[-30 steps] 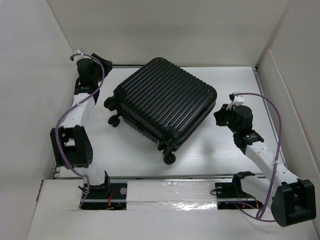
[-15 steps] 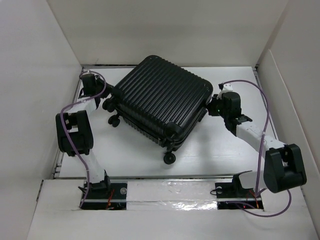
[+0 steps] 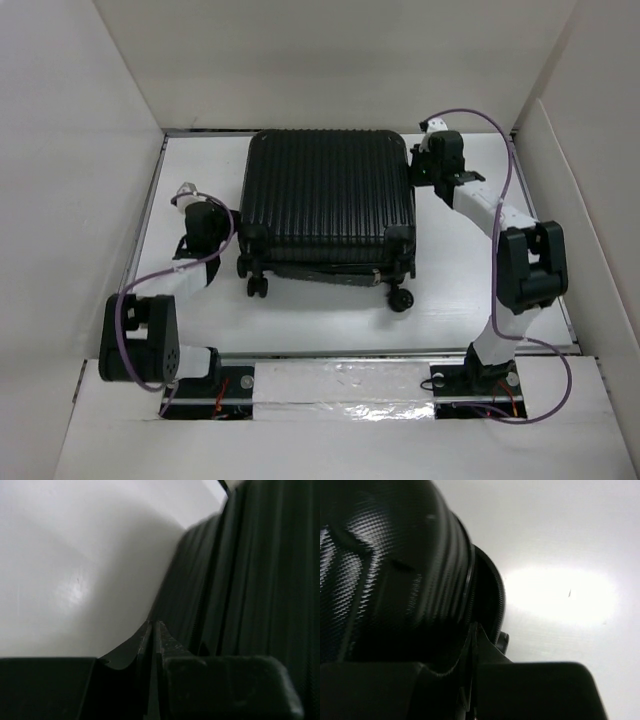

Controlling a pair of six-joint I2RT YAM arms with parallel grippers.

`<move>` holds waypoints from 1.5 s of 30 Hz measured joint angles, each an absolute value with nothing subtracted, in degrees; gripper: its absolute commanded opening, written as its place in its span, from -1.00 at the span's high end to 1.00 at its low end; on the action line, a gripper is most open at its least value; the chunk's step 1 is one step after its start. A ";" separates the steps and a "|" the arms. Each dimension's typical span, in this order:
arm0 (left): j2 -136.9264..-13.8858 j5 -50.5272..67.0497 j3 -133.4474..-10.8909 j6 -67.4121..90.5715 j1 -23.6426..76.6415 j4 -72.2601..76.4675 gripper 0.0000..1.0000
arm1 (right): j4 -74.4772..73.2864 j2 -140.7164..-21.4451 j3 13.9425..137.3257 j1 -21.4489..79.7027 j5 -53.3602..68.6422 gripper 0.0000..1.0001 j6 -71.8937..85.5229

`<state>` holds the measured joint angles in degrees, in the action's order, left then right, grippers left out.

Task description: Pack the luggage

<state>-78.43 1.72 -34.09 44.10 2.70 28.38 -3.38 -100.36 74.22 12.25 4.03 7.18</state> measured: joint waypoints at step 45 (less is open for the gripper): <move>-42.09 -10.15 -13.85 42.96 26.33 18.20 0.64 | 4.64 -63.00 35.22 11.77 -3.09 1.00 14.37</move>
<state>-42.09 -10.15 -13.85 42.96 26.33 18.20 4.64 -63.00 35.22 11.77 -3.09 14.37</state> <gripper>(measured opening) 0.185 0.009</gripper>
